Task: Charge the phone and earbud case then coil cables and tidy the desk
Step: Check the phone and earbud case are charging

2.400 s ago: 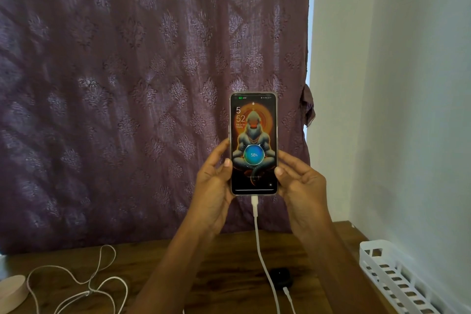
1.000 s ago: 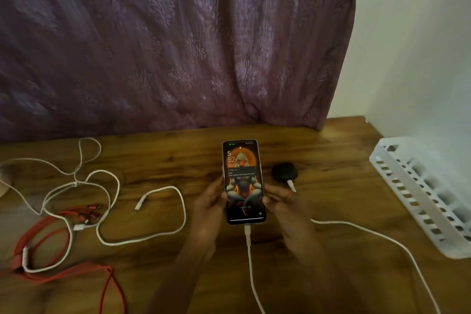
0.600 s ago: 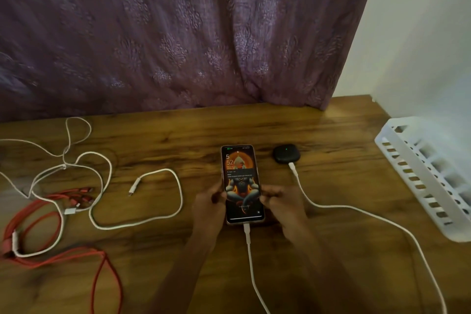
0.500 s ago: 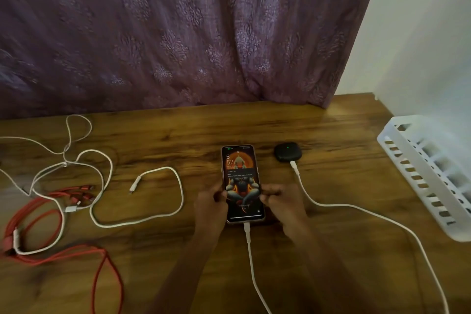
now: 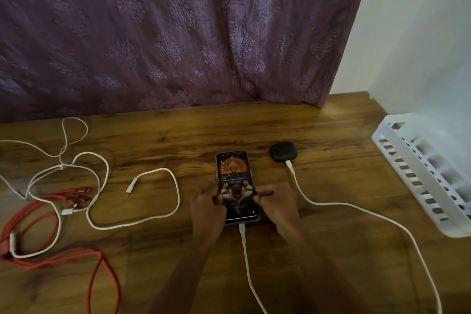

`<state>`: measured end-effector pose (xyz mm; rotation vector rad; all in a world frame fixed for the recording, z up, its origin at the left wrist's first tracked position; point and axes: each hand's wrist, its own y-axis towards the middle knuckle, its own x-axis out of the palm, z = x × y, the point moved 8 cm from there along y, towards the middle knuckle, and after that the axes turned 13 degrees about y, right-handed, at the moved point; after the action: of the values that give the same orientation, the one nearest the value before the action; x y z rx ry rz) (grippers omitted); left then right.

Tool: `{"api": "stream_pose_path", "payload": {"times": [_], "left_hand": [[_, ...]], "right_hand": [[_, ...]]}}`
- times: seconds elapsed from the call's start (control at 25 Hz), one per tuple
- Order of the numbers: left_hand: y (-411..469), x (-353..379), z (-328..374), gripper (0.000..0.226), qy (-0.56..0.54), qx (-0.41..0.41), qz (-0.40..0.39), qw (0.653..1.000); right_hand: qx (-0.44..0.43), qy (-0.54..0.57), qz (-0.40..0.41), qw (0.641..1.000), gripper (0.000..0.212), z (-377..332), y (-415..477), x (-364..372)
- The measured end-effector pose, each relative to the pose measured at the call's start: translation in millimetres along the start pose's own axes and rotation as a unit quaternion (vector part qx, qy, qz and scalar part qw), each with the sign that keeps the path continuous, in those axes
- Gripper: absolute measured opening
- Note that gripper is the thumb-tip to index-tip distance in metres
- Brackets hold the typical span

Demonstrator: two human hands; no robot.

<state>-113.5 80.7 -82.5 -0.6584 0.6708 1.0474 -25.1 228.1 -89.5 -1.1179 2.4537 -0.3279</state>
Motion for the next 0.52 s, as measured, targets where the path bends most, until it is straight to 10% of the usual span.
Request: {"api": "stream_pose_path", "payload": {"times": [0.52], "left_hand": [[39, 31, 108, 0.046, 0.109, 0.179, -0.025, 0.977]], "right_hand": [[-0.169, -0.021, 0.115, 0.979, 0.047, -50, 53, -100]]}}
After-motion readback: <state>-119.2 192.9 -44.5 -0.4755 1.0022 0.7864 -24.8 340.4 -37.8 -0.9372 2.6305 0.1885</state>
